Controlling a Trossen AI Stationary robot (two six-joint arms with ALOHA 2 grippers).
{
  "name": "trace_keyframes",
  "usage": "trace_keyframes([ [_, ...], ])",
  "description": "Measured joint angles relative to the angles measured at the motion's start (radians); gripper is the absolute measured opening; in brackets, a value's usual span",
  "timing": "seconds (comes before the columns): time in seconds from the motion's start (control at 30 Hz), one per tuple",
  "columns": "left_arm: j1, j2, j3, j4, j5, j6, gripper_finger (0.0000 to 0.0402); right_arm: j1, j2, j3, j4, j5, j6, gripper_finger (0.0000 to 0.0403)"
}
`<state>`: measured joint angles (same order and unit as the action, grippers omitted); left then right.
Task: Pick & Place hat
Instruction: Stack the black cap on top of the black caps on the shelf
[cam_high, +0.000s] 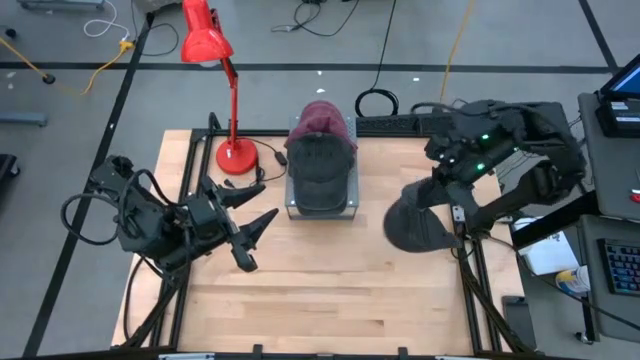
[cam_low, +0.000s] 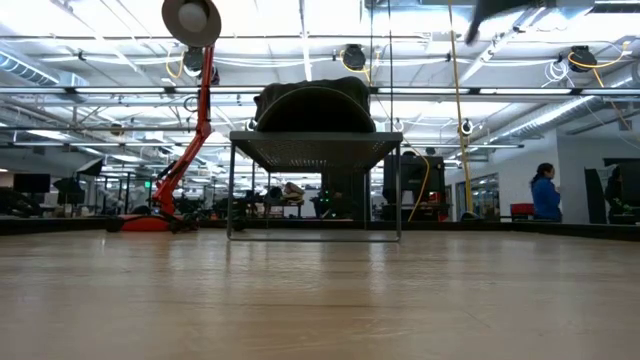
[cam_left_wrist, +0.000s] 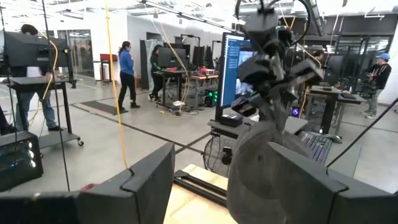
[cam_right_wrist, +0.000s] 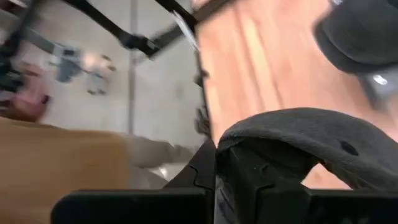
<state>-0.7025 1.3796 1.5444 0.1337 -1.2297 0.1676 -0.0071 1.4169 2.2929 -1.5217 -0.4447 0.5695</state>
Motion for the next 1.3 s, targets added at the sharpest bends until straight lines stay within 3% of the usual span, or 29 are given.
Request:
trace_keyframes([
  [0.07, -0.003, 0.000, 0.000, 0.000, 0.000, -0.002, 0.0253, 0.000, 0.045, 0.044, -0.061, 0.001, -0.028, 0.0012],
  [0.47, -0.007, 0.000, 0.000, -0.006, 0.000, -0.015, 0.0259, 0.085, 0.200, 0.058, -0.048, -0.023, -0.328, 0.0012],
  [0.63, -0.007, 0.000, 0.000, -0.012, 0.023, -0.016, 0.0253, 0.140, 0.234, 0.058, -0.049, 0.040, -0.499, 0.0012],
  [0.83, -0.007, 0.000, 0.000, -0.012, 0.024, -0.016, 0.0262, 0.222, 0.254, 0.058, -0.008, 0.236, -0.702, 0.0012],
  [0.97, -0.007, 0.000, 0.000, -0.012, 0.024, -0.016, 0.0266, 0.254, 0.254, 0.058, 0.131, 0.386, -0.792, 0.0012],
  [1.3, -0.007, 0.000, 0.000, -0.012, 0.024, -0.016, 0.0263, 0.227, 0.261, 0.058, 0.404, 0.699, -1.081, 0.0012],
])
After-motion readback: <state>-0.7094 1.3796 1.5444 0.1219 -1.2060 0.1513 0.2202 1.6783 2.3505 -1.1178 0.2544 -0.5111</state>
